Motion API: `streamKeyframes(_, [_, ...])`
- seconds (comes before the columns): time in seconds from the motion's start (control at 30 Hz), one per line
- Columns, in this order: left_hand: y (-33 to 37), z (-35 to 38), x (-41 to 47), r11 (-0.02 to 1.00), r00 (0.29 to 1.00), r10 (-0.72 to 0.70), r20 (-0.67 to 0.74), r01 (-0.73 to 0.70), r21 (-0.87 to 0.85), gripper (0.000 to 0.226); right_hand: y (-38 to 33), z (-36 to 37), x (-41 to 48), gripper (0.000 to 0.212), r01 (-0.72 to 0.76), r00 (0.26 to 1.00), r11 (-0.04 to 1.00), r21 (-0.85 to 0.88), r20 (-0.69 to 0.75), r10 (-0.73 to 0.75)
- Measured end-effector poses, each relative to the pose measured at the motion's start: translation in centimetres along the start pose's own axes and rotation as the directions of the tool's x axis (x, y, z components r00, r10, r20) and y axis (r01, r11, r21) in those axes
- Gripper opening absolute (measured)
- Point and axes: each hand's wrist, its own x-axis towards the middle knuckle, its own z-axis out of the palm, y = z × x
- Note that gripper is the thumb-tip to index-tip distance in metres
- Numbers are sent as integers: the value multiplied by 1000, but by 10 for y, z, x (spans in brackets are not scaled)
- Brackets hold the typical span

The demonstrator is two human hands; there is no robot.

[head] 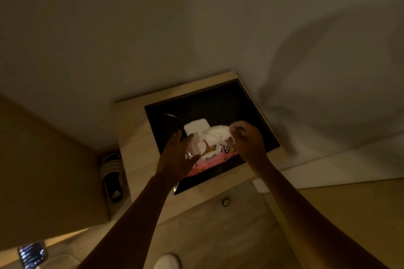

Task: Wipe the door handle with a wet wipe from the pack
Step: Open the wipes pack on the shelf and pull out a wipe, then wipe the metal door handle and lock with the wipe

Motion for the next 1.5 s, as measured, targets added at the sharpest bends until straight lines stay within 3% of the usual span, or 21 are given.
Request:
streamKeyframes(0.13, [38, -42, -14, 970, 999, 1, -37, -10, -243, 54, -45, -32, -9, 12, -52, 999, 997, 59, 13, 51])
streamKeyframes(0.2, [71, -71, -23, 911, 999, -31, 21, 37, -411, 23, -79, -54, -20, 13, -73, 997, 994, 80, 13, 72])
streamKeyframes(0.23, [89, -86, -28, 850, 999, -21, 48, 43, -525, 11, -98, -65, -28, 13, -80, 997, 993, 91, 10, 79])
streamKeyframes(0.3, [121, -121, -42, 704, 994, -44, 104, 105, -702, 10, -134, -88, -44, 14, -84, 996, 993, 86, -3, 85])
streamKeyframes(0.37, [148, -152, -59, 620, 989, -79, 124, 146, -771, 8, -168, -112, -62, 15, -96, 994, 993, 65, -36, 99])
streamKeyframes(0.57, [229, -236, -113, 650, 999, 4, 32, 21, -760, 13, -271, -184, -121, 14, -67, 992, 998, 7, -106, 67])
streamKeyframes(0.67, [271, -268, -134, 644, 996, 47, 76, 28, -764, 7, -308, -214, -149, 19, -64, 989, 998, -3, -130, 63])
streamKeyframes(0.77, [314, -289, -155, 650, 986, 107, 125, 26, -760, 16, -334, -243, -179, 27, -76, 982, 997, -3, -171, 74])
streamKeyframes(0.97, [381, -299, -202, 691, 944, 287, 161, -87, -718, 20, -355, -301, -236, 28, -55, 911, 990, -128, -413, -3])
streamKeyframes(1.07, [408, -292, -232, 691, 905, 397, 151, -187, -698, 9, -359, -329, -275, 25, -82, 882, 985, -153, -471, 0])
streamKeyframes(1.23, [448, -270, -308, 667, 831, 524, 187, -263, -697, 10, -359, -371, -367, 20, -113, 865, 993, 25, -489, 111])
streamKeyframes(1.5, [494, -210, -463, 650, 682, 670, 293, -348, -675, 13, -348, -413, -553, 13, -160, 782, 987, -18, -612, 115])
